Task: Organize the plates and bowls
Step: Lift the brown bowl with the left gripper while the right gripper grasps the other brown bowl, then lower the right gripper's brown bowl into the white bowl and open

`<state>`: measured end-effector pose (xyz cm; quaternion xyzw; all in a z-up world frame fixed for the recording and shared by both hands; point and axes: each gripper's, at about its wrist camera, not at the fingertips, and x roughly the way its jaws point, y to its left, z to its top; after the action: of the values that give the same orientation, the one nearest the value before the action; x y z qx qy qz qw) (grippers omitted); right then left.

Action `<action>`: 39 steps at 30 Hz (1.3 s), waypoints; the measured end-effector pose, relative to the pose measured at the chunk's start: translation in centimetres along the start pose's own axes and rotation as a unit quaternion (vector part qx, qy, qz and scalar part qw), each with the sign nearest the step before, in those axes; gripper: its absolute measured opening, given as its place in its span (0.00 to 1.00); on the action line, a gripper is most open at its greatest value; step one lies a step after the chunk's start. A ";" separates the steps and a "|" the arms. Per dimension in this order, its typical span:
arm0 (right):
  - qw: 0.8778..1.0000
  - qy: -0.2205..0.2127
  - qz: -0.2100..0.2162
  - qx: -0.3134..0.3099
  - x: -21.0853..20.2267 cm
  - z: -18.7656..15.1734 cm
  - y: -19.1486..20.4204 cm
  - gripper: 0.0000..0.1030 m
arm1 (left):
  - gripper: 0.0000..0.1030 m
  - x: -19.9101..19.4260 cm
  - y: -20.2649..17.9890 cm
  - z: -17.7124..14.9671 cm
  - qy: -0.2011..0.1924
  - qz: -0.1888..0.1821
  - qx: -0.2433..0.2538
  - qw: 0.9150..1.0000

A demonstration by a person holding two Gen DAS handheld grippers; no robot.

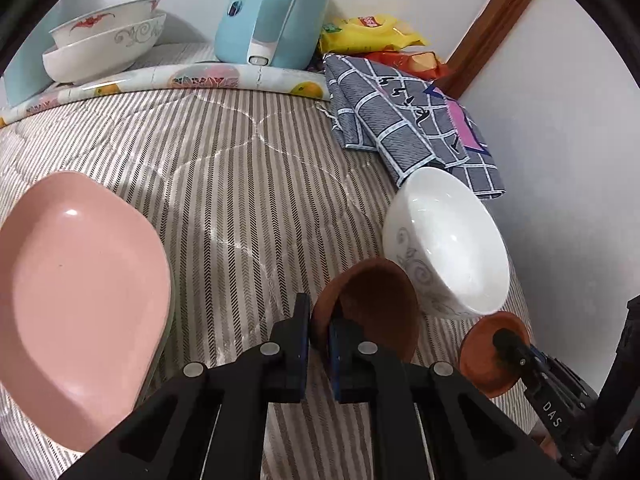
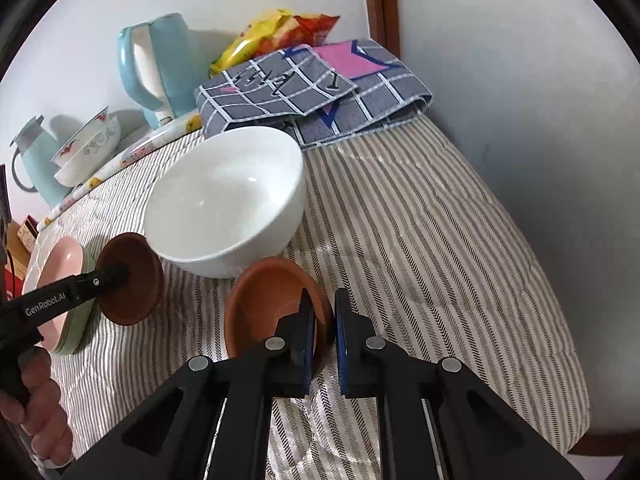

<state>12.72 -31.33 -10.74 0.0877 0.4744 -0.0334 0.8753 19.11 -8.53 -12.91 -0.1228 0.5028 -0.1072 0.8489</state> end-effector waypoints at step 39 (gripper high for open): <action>0.997 -0.076 0.013 -0.022 -6.4 5.3 3.4 0.09 | 0.08 -8.8 3.3 3.1 -0.086 -0.008 -0.042 0.995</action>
<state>14.10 -29.15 -2.16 0.0716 0.4058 -0.0177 0.9110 17.88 -2.41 -5.20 -0.1707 0.4307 -0.0819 0.8824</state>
